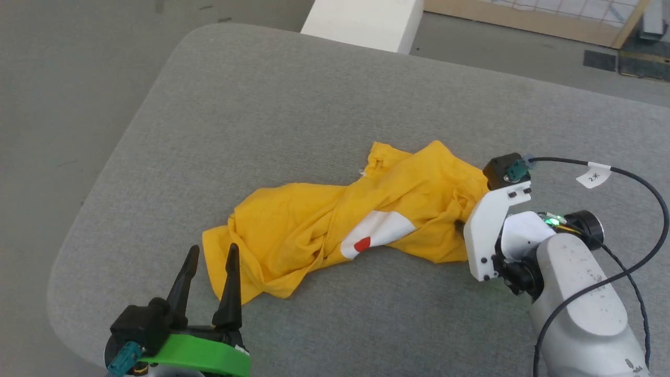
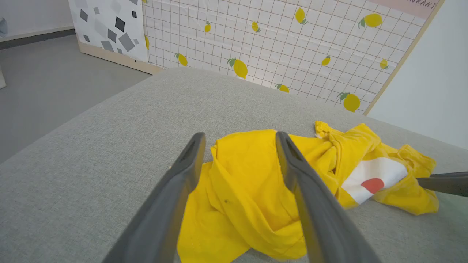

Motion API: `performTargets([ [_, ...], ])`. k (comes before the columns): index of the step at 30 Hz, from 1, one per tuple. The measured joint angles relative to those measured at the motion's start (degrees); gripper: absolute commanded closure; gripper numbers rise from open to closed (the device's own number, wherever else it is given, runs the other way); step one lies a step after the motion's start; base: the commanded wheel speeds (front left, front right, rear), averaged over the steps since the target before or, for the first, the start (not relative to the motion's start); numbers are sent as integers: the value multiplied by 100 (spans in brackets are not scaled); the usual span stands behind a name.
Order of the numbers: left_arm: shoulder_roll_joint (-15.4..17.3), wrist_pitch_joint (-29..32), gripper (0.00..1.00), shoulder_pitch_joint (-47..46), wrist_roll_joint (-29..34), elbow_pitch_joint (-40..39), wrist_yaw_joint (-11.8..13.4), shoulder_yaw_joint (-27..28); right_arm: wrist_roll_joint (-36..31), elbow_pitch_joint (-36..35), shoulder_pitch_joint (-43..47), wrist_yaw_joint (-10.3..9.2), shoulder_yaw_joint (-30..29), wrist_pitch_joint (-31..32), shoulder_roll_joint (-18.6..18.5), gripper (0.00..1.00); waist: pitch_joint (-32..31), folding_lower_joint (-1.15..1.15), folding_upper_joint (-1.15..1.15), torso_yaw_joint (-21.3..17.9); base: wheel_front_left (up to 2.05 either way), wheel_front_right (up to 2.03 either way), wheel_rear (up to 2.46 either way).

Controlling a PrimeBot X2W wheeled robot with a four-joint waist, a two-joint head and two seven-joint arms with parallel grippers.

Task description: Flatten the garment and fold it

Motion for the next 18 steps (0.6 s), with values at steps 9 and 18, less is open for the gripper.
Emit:
performTargets([
  [9,86,0,0,-1,2,-31,0,-3,148,2,-415,1,-460,-842,21,100,6,0,0,-162,0,0,0],
  [18,225,0,0,49,22,-143,0,-48,-5,-1323,537,1,-2138,-1206,-402,100,-91,0,0,-851,0,0,0],
])
